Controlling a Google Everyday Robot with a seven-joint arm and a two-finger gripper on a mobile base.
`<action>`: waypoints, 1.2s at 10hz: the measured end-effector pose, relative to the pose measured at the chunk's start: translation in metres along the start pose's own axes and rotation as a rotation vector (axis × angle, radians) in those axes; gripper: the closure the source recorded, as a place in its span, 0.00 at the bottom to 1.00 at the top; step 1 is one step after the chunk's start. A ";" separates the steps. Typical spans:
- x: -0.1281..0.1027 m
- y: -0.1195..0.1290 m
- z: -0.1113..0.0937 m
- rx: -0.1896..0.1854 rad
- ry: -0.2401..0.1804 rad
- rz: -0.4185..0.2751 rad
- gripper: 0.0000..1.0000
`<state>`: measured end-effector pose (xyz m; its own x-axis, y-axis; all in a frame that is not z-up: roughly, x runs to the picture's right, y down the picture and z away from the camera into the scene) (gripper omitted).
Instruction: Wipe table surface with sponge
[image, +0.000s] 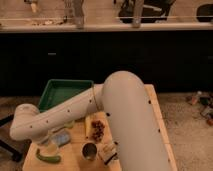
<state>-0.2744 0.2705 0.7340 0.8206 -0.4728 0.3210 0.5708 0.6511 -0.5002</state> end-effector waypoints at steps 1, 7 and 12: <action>0.002 0.002 0.007 0.013 -0.016 0.015 0.20; 0.007 -0.013 0.019 0.023 -0.042 0.049 0.20; 0.011 -0.022 0.037 -0.002 -0.048 0.042 0.20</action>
<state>-0.2771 0.2725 0.7783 0.8443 -0.4159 0.3378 0.5357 0.6684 -0.5160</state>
